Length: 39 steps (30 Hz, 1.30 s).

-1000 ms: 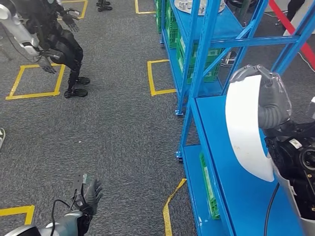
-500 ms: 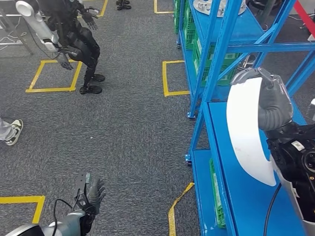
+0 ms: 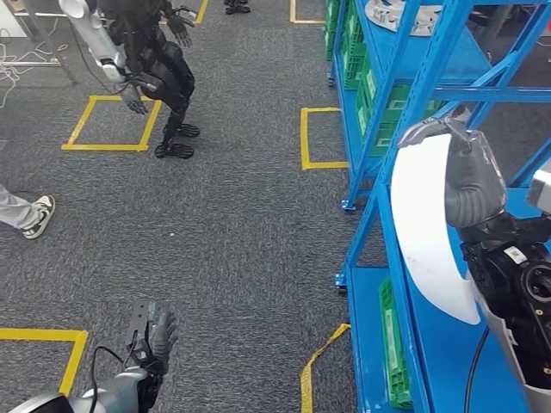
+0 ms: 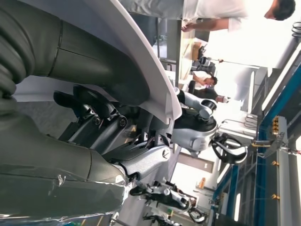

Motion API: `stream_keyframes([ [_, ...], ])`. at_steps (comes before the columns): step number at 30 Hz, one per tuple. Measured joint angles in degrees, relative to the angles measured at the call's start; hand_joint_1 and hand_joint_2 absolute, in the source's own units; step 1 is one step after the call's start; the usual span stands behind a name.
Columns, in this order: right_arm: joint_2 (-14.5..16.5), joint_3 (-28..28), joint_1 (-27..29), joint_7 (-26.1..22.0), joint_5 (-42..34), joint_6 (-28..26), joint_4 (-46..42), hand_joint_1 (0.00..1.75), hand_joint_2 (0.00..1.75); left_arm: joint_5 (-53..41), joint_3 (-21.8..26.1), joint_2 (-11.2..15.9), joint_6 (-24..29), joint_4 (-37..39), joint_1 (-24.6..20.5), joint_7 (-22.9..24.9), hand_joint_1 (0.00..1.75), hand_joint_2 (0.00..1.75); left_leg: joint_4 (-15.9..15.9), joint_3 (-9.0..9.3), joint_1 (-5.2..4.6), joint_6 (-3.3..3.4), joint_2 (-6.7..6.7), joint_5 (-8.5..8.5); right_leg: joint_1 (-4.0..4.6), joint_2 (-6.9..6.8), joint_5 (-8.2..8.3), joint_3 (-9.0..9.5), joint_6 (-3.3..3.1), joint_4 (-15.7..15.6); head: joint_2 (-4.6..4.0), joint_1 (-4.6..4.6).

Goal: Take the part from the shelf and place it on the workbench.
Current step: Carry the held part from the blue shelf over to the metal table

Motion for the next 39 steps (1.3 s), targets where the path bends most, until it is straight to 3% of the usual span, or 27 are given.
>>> stream_keyframes([
  [2, -0.2, -0.03, 0.32, 0.21, 0.08, -0.4, -0.61, 1.75, 1.75, -0.92, -0.16, -0.04, 0.34, 0.0, -0.08, -0.49, 0.0, 0.0, -0.11, 0.23, 0.08, 0.68, -0.36, 0.01, -0.19, 0.93, -2.64, -1.92, 0.51, 4.32, 0.0, 0.28],
  [4, -0.55, -0.05, 1.01, 0.53, 0.17, -0.78, -1.32, 1.75, 1.75, -1.53, -0.34, -0.15, 0.35, 0.0, -0.19, -0.43, 0.0, 0.0, -0.1, 0.31, -0.08, 1.07, -0.85, -0.07, -0.18, 1.64, -6.42, -5.84, 0.66, 12.8, 0.0, 0.56],
  [5, -0.77, -0.05, 1.53, 0.75, 0.22, -0.98, -1.7, 1.75, 1.75, -1.67, -0.4, -0.24, 0.26, 0.0, -0.22, -0.28, 0.0, 0.0, -0.09, 0.35, -0.19, 1.18, -1.19, -0.1, -0.16, 1.74, -7.49, -7.6, 0.63, 16.32, 0.0, 0.61],
  [6, -0.99, -0.05, 2.06, 0.97, 0.28, -1.14, -2.12, 1.75, 1.75, -1.72, -0.43, -0.37, 0.15, 0.0, -0.24, -0.1, 0.0, 0.0, -0.08, 0.4, -0.3, 1.25, -1.59, -0.13, -0.16, 1.81, -7.42, -8.48, 0.49, 17.82, 0.0, 0.64],
  [7, -1.17, -0.06, 2.44, 1.16, 0.36, -1.25, -2.54, 1.75, 1.75, -1.73, -0.46, -0.49, 0.05, 0.0, -0.26, 0.06, 0.0, 0.0, -0.08, 0.49, -0.4, 1.28, -2.03, -0.16, -0.12, 1.89, -6.16, -8.21, 0.23, 16.78, 0.0, 0.67],
  [9, -1.49, -0.13, 2.69, 1.34, 0.43, -1.32, -3.4, 1.75, 1.75, -1.73, -0.57, -0.79, -0.05, -0.01, -0.33, 0.25, 0.0, 0.0, -0.08, 0.7, -0.52, 1.26, -2.84, -0.21, 0.14, 2.64, -1.66, -4.97, -0.64, 8.89, 0.0, 0.75],
  [11, -1.77, -0.2, 2.67, 1.39, 0.46, -1.33, -4.07, 1.75, 1.75, -1.73, -0.71, -1.12, -0.08, -0.01, -0.42, 0.32, 0.0, 0.0, -0.06, 0.65, -0.57, 0.99, -3.39, -0.23, 0.42, 3.8, 0.94, -1.48, -1.43, 1.82, 0.0, 0.78],
  [14, -1.89, -0.2, 2.73, 1.46, 0.48, -1.33, -4.74, 1.75, 1.75, -1.73, -0.82, -1.25, -0.08, 0.0, -0.43, 0.37, 0.0, 0.0, -0.21, 0.35, -0.42, 0.16, -3.99, 0.0, 0.52, 3.83, 1.09, -0.24, -1.77, -0.36, 0.0, 0.69],
  [17, -1.91, -0.2, 2.7, 1.47, 0.48, -1.33, -5.35, 1.75, 1.75, -1.75, -0.87, -1.29, -0.1, -0.02, -0.56, 0.37, 0.0, 0.0, 1.63, -0.44, -0.55, -0.63, -2.87, -1.48, 0.02, 2.87, 1.69, 0.45, -2.17, -1.63, 0.0, 0.4],
  [19, -2.01, -0.21, 2.73, 1.5, 0.48, -1.38, -5.52, 1.75, 1.75, -1.78, -0.9, -1.29, -0.1, -0.02, -0.69, 0.37, 0.0, 0.0, 6.85, -2.88, -0.39, -1.03, -1.77, -4.35, 0.0, 2.31, 1.82, 0.52, -2.37, -1.85, 0.0, 0.18],
  [21, -2.09, -0.19, 2.87, 1.62, 0.56, -1.51, -5.58, 1.75, 1.75, -1.75, -0.97, -1.28, -0.22, -0.02, -0.7, 0.51, 0.0, 0.0, 14.16, -6.47, -0.12, -1.5, -1.36, -7.26, -0.01, 1.67, 1.82, 0.44, -2.42, -1.84, 0.0, 0.07],
  [22, -2.1, -0.15, 3.01, 1.76, 0.64, -1.68, -5.59, 1.75, 1.75, -1.62, -1.02, -1.3, -0.38, -0.02, -0.7, 0.69, 0.0, 0.0, 16.24, -7.56, 0.04, -1.72, -1.21, -7.64, -0.04, 1.34, 1.8, 0.41, -2.4, -1.82, 0.0, 0.01],
  [23, -2.1, -0.12, 3.17, 1.9, 0.75, -1.84, -5.62, 1.75, 1.75, -1.45, -1.07, -1.33, -0.55, -0.02, -0.72, 0.91, 0.0, 0.0, 16.03, -7.5, 0.2, -1.92, -1.04, -6.92, -0.08, 1.01, 1.76, 0.4, -2.34, -1.78, 0.0, -0.05],
  [24, -2.11, -0.1, 3.3, 2.04, 0.84, -2.01, -5.66, 1.75, 1.75, -1.27, -1.11, -1.36, -0.71, -0.02, -0.78, 1.14, 0.0, 0.0, 13.34, -6.16, 0.35, -2.07, -0.74, -5.23, -0.14, 0.71, 1.67, 0.4, -2.21, -1.68, 0.0, -0.11],
  [26, -2.14, -0.11, 3.42, 2.15, 0.93, -2.27, -5.83, 1.75, 1.75, -0.93, -1.16, -1.43, -0.97, -0.02, -1.01, 1.52, 0.0, 0.0, 4.96, -1.79, 0.4, -2.18, 0.42, -1.65, -0.11, 0.21, 1.32, 0.33, -1.66, -1.2, 0.0, -0.28],
  [28, -2.19, -0.12, 3.43, 2.16, 0.99, -2.41, -6.05, 1.75, 1.75, -0.56, -1.2, -1.56, -1.24, -0.02, -1.24, 1.91, 0.0, 0.0, 0.32, 0.54, 0.24, -1.53, 0.93, -0.39, 0.12, -0.15, 0.94, 0.23, -1.01, -0.75, 0.0, -0.22],
  [32, -2.23, -0.08, 3.42, 1.95, 1.1, -2.34, -6.19, 1.75, 1.75, 0.02, -1.28, -1.75, -1.85, -0.02, -1.34, 2.58, 0.0, 0.0, -0.14, 0.74, 0.07, 0.2, -0.08, -0.37, -0.12, -0.26, -0.11, -0.13, 0.13, 0.28, 0.0, 0.21],
  [34, -2.24, -0.01, 3.37, 1.62, 1.11, -1.97, -6.18, 1.75, 1.75, 0.41, -1.31, -1.83, -2.02, -0.02, -1.46, 2.57, 0.0, 0.0, -0.29, 0.91, 0.19, 0.81, -0.51, -0.29, -0.29, 0.76, -3.25, -2.58, 0.56, 5.73, 0.0, 0.55],
  [36, -2.24, 0.24, 3.34, 1.1, 0.99, -1.29, -6.04, 1.75, 1.75, 1.12, -1.31, -1.79, -2.14, -0.02, -1.4, 2.44, 0.0, 0.0, -0.27, 0.91, 0.05, 1.08, -1.13, -0.33, -0.32, 1.49, -6.88, -6.5, 0.74, 14.35, 0.0, 0.84],
  [37, -2.21, 0.42, 3.33, 0.71, 0.89, -0.85, -5.86, 1.75, 1.75, 1.56, -1.31, -1.71, -2.25, -0.02, -1.29, 2.31, 0.0, 0.0, -0.25, 0.93, -0.05, 1.11, -1.51, -0.35, -0.31, 1.62, -7.54, -7.93, 0.71, 17.17, 0.0, 0.87],
  [38, -2.12, 0.61, 3.23, 0.24, 0.8, -0.38, -5.57, 1.75, 1.75, 1.98, -1.31, -1.59, -2.36, -0.02, -1.17, 2.16, 0.0, 0.0, -0.24, 0.99, -0.13, 1.12, -1.95, -0.37, -0.28, 1.71, -7.03, -8.39, 0.57, 17.81, 0.0, 0.89],
  [39, -1.96, 0.82, 3.01, -0.27, 0.75, 0.09, -5.17, 1.75, 1.75, 2.35, -1.31, -1.47, -2.49, -0.02, -1.08, 2.01, 0.0, 0.0, -0.24, 1.08, -0.19, 1.09, -2.42, -0.39, -0.24, 1.83, -5.4, -7.67, 0.32, 15.97, 0.0, 0.89],
])
